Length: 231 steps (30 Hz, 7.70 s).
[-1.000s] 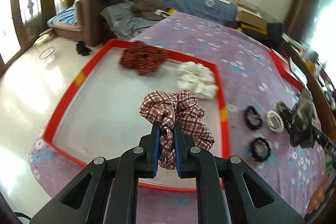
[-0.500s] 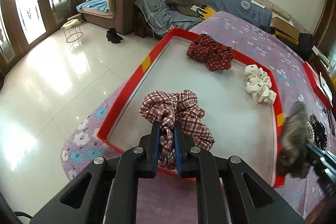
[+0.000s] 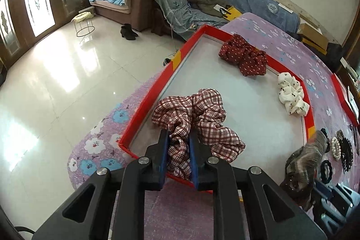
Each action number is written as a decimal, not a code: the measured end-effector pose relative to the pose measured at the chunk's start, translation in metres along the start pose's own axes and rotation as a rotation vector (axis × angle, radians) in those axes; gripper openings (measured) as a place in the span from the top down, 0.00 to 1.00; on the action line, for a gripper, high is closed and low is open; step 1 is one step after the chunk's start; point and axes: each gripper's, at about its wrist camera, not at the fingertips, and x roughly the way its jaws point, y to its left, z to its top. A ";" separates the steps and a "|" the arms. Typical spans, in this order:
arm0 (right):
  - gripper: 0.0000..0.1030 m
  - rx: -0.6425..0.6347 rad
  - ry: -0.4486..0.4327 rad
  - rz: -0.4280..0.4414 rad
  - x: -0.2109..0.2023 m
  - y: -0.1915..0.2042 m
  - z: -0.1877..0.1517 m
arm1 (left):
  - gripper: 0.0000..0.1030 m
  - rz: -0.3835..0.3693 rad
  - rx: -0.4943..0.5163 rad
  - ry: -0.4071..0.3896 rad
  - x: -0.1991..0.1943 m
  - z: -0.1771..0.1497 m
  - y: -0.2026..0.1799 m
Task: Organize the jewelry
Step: 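Carry both scrunchies into the tray and open both tools, then grasp the black hair tie with left tool while right tool grasps black claw clip, then carry hair tie and claw clip into the tray and open both tools, then grasp the black beaded hair tie with left tool while right tool grasps green-bead pearl bracelet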
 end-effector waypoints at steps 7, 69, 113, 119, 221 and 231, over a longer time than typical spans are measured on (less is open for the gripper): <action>0.83 0.013 0.002 0.018 -0.006 0.003 -0.008 | 0.72 0.036 -0.053 -0.011 -0.002 0.005 0.013; 0.40 0.509 -0.147 -0.231 -0.076 -0.271 -0.062 | 0.57 -0.312 0.573 0.118 0.011 -0.083 -0.274; 0.96 0.430 -0.290 -0.176 -0.142 -0.209 -0.069 | 0.91 -0.385 0.385 -0.041 -0.075 -0.046 -0.190; 0.96 0.356 -0.304 -0.128 -0.149 -0.178 -0.051 | 0.91 -0.309 0.324 -0.074 -0.073 -0.017 -0.150; 0.50 0.521 -0.129 -0.215 -0.074 -0.283 -0.050 | 0.48 -0.309 0.531 0.069 0.001 -0.037 -0.291; 0.74 0.332 -0.087 -0.249 -0.041 -0.246 -0.038 | 0.63 -0.245 0.553 0.131 0.051 -0.041 -0.312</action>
